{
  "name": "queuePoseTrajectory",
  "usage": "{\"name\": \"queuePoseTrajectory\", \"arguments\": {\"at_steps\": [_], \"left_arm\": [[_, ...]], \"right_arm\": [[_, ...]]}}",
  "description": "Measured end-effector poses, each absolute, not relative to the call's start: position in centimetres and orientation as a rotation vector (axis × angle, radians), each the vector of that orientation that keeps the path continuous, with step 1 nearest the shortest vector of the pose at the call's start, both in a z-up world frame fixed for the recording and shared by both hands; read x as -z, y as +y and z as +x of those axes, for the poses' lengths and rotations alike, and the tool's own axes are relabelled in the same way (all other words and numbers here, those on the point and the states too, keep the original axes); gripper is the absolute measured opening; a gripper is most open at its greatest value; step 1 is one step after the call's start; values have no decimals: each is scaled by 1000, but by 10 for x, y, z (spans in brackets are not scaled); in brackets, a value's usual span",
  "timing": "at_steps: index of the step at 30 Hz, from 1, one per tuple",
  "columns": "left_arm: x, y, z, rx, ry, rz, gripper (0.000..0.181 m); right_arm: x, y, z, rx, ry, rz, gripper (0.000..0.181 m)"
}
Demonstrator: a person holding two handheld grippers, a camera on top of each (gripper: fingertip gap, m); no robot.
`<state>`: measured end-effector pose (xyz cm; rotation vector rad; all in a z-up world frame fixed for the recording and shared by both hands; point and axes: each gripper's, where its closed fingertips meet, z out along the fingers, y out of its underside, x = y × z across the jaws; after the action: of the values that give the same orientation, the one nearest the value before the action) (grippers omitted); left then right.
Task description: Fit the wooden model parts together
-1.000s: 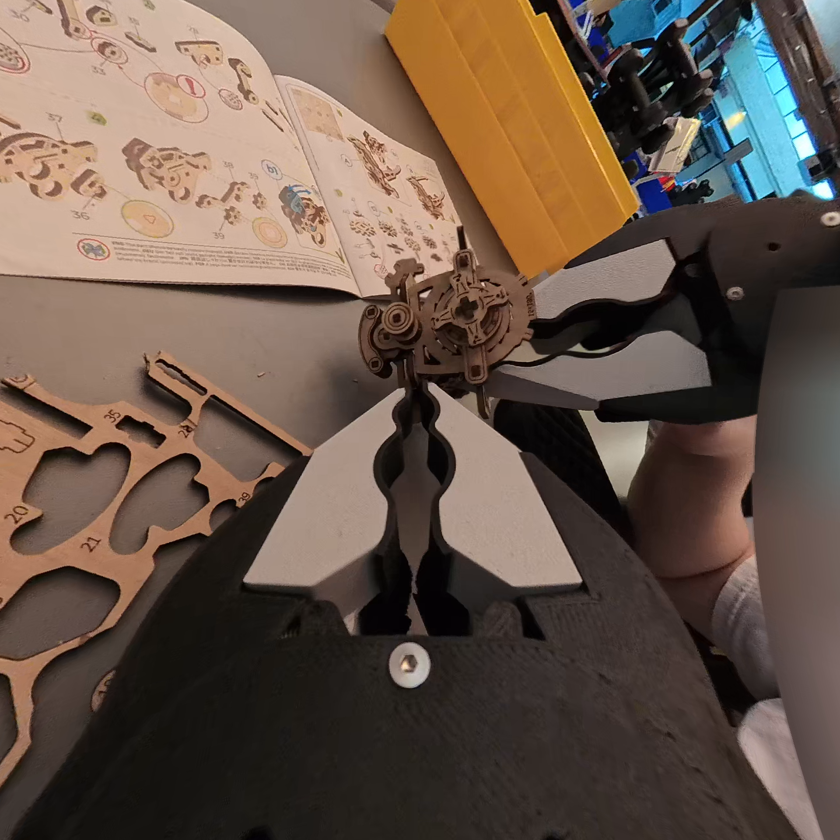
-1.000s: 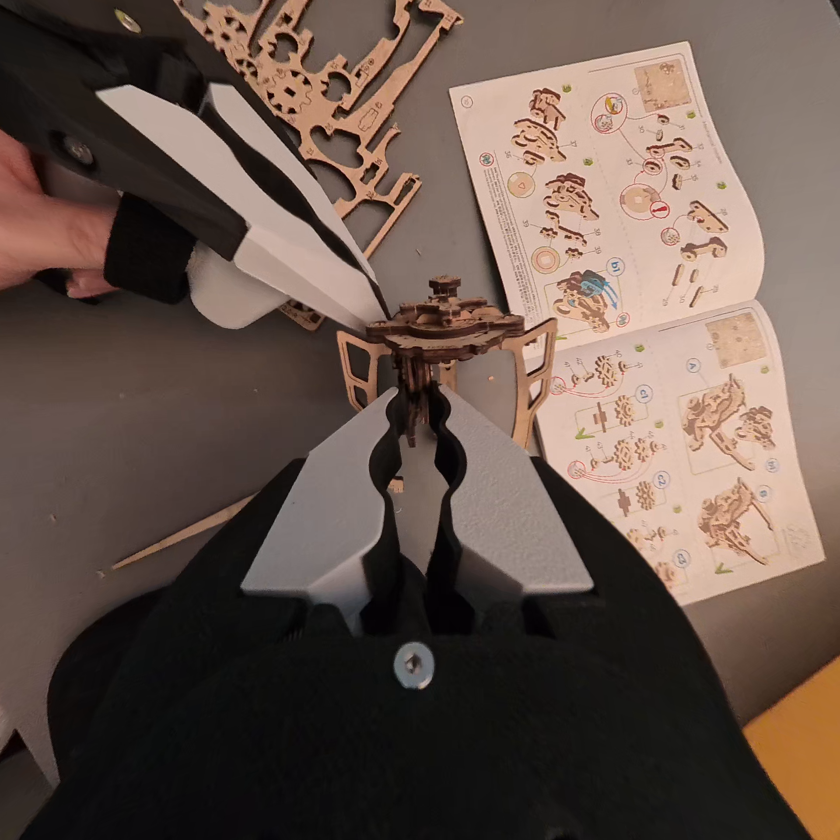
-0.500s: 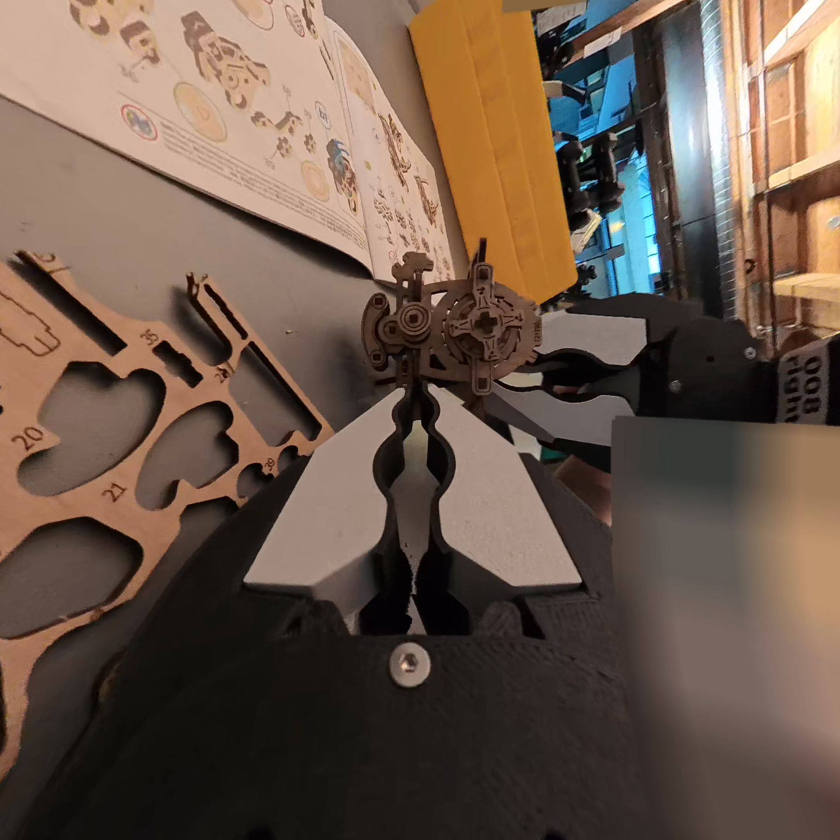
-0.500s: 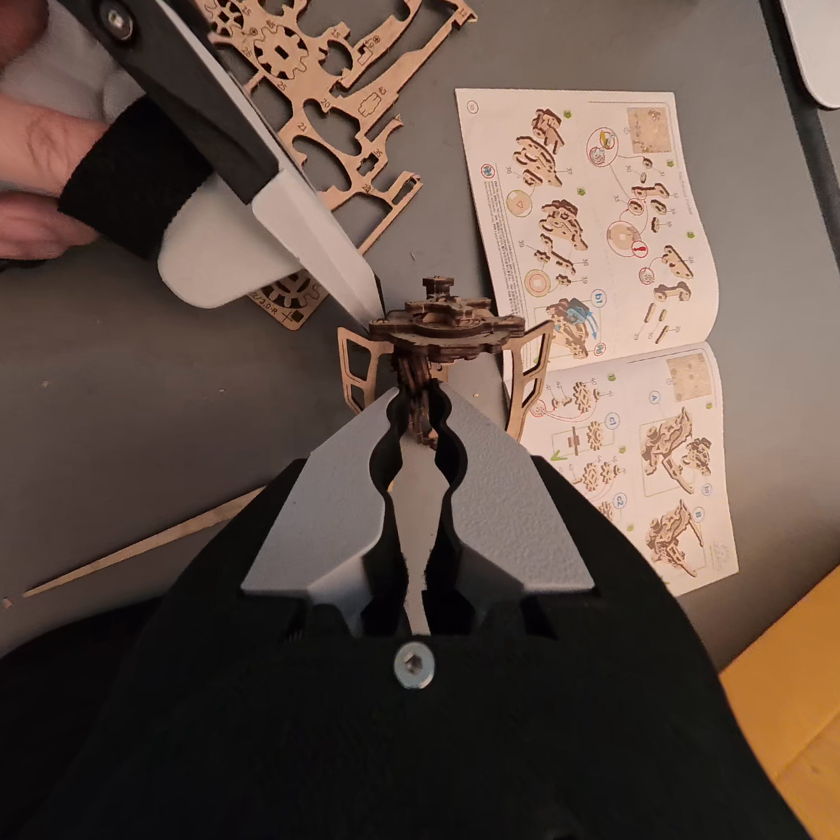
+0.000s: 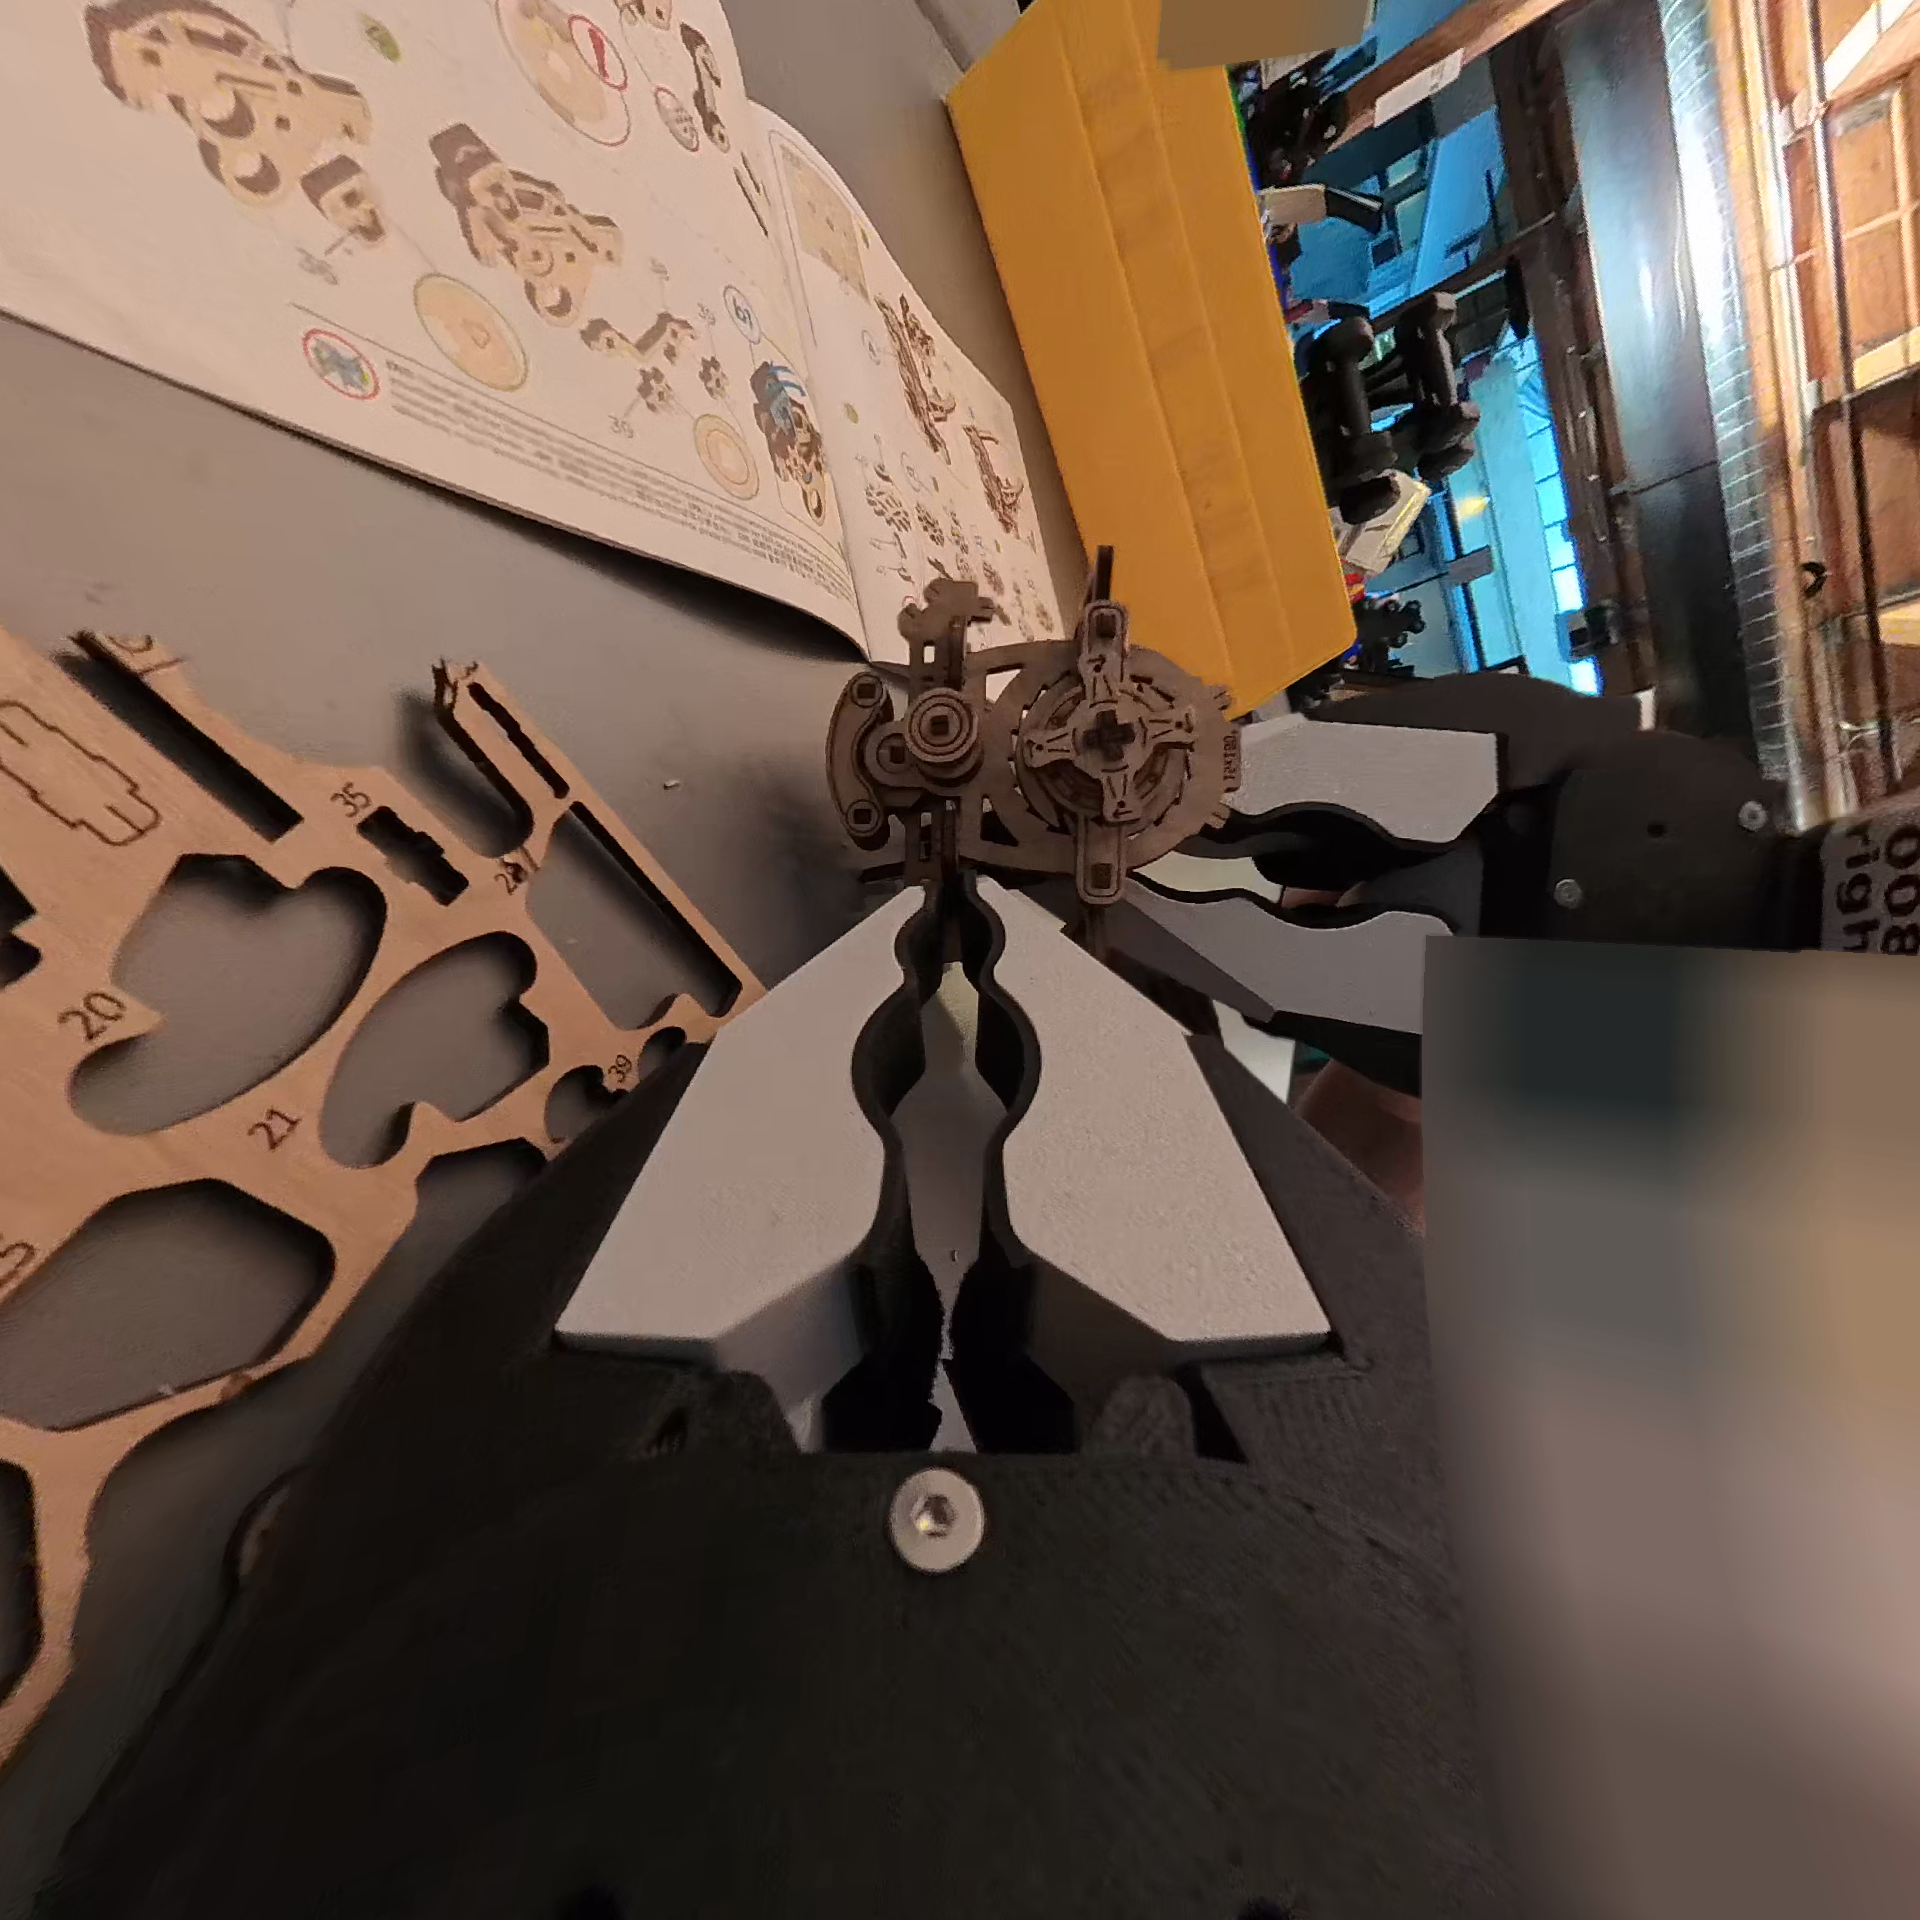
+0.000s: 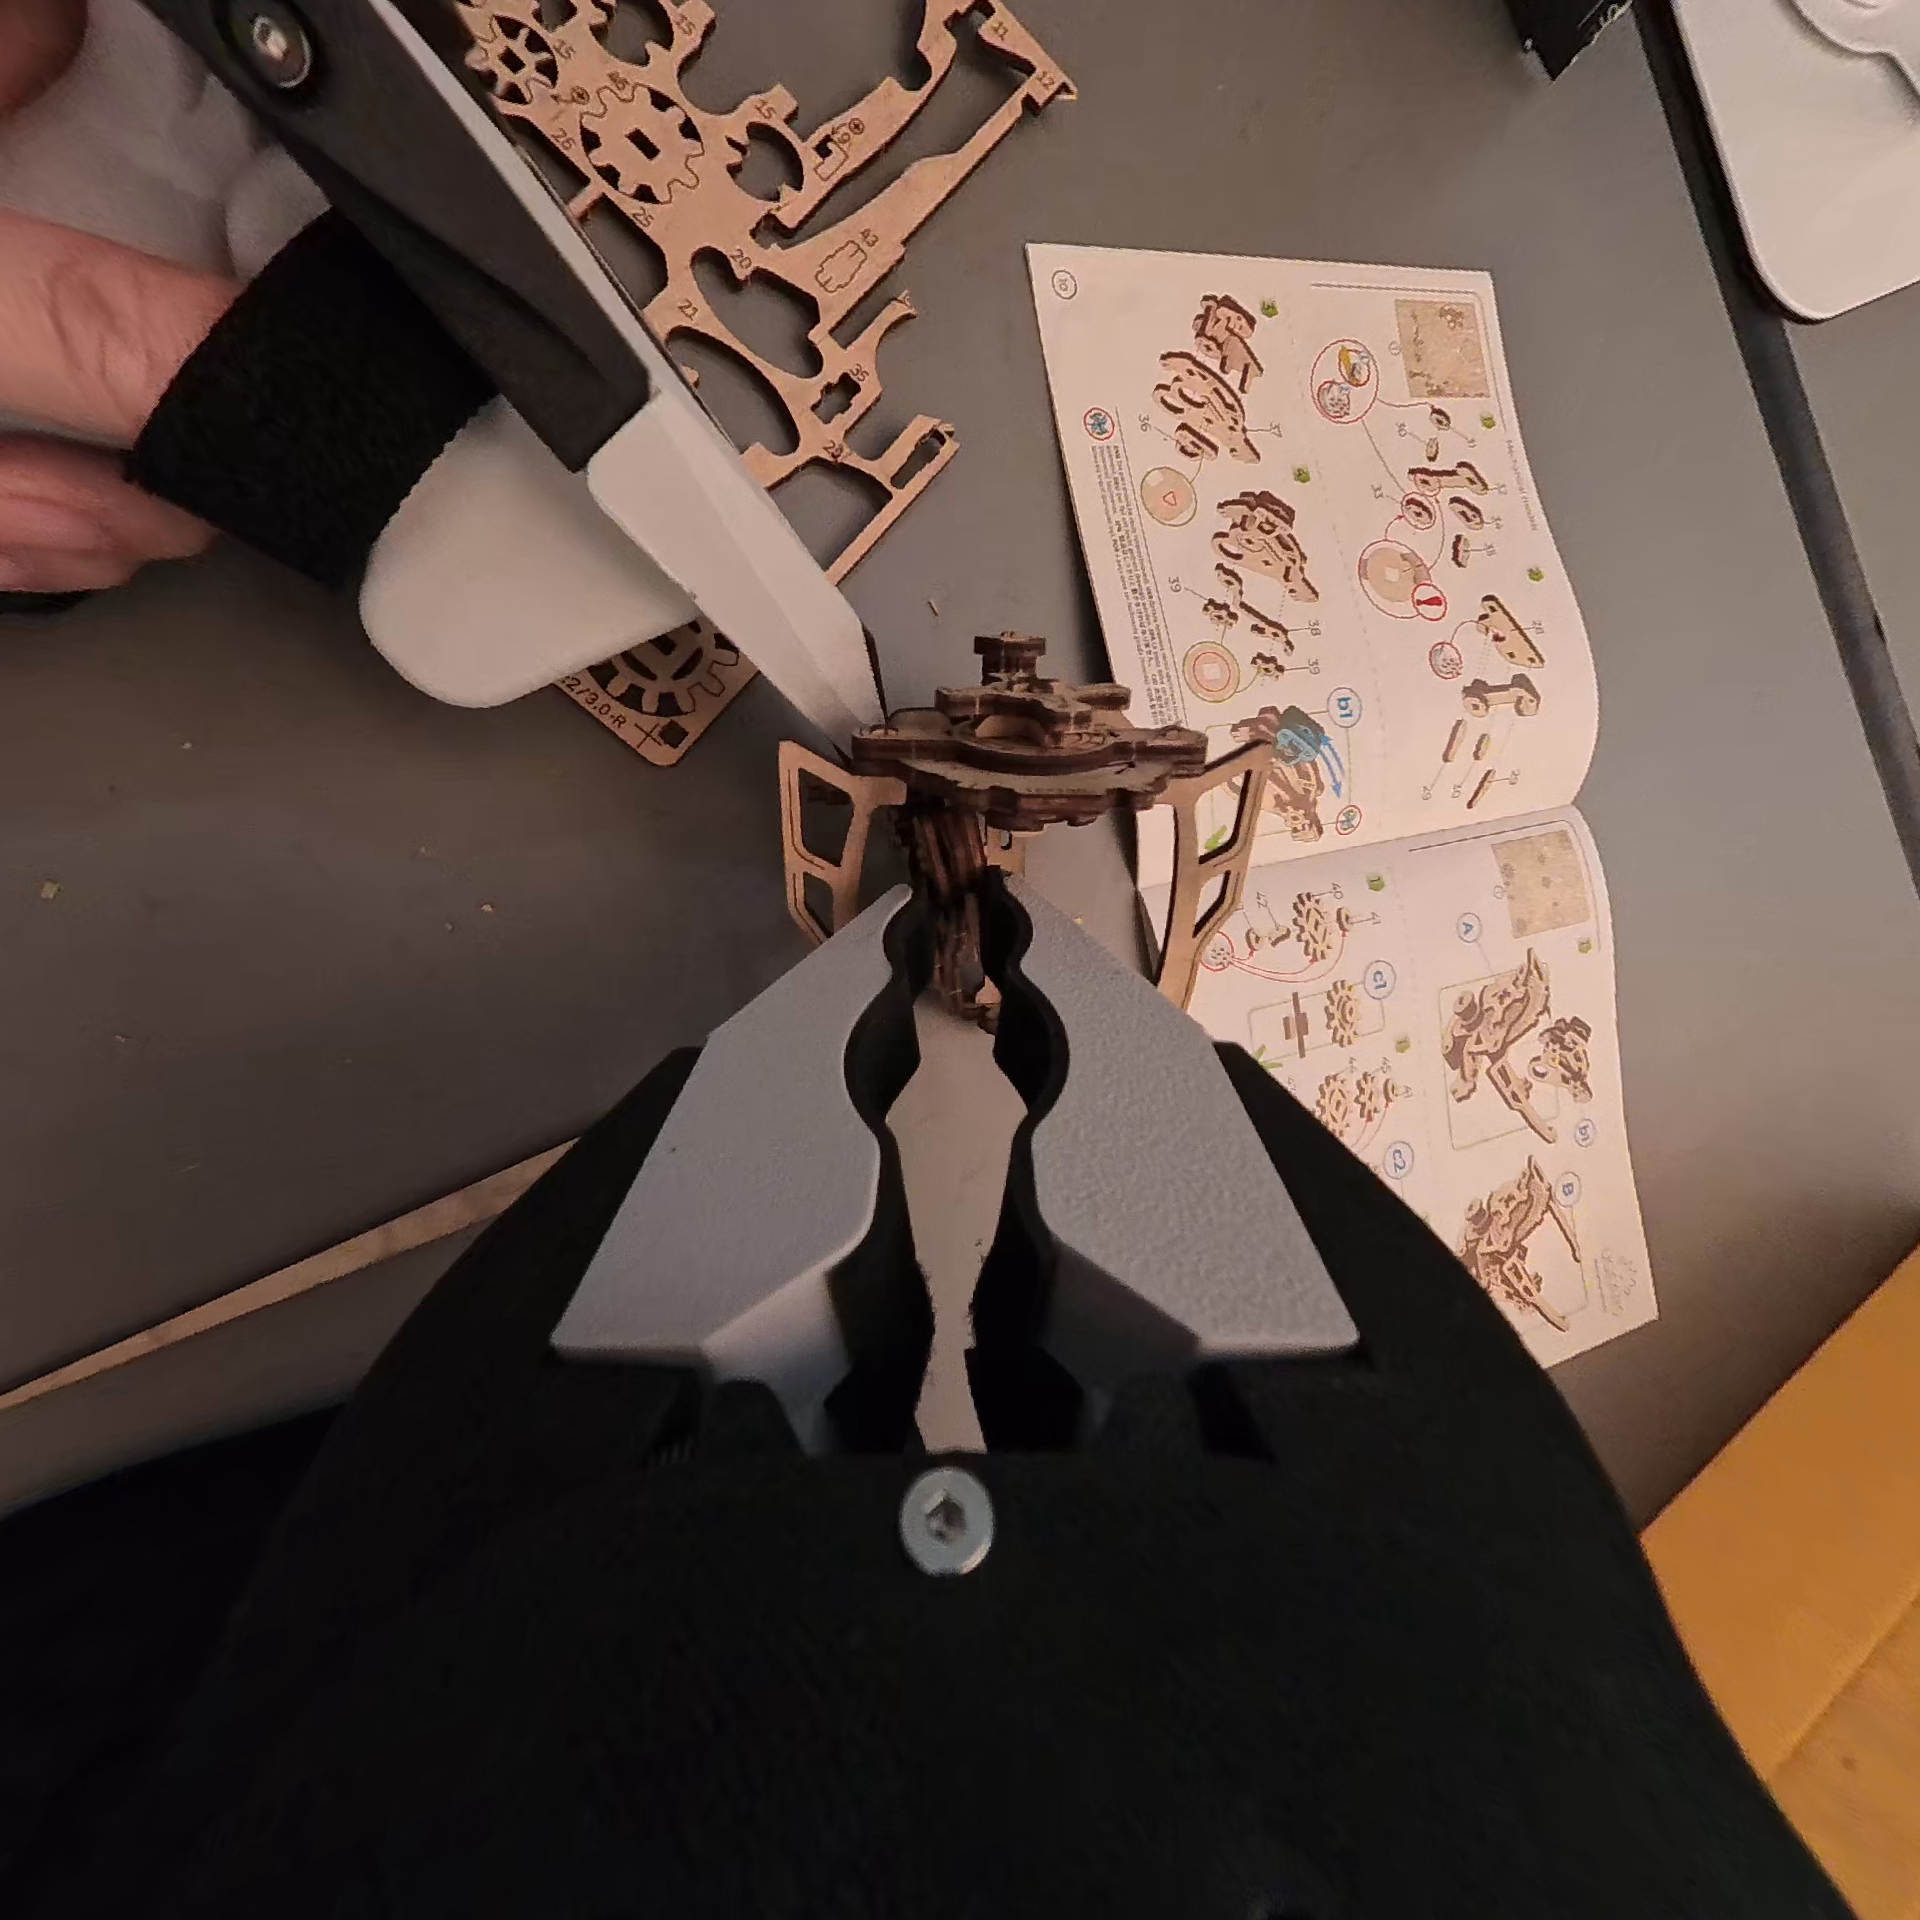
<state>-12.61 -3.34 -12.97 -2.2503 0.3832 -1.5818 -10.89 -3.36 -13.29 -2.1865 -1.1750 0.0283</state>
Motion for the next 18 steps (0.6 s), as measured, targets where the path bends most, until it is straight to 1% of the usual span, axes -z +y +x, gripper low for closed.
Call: {"name": "queuePoseTrajectory", "arguments": {"at_steps": [11,18], "left_arm": [[116,-29,-122,1708,322,-2170,0],[121,-26,-122,1635,318,-2184,0]], "right_arm": [[125,-31,-105,-236,-1081,-2171,9],[130,-30,-104,-180,-1068,-2192,8]]}}
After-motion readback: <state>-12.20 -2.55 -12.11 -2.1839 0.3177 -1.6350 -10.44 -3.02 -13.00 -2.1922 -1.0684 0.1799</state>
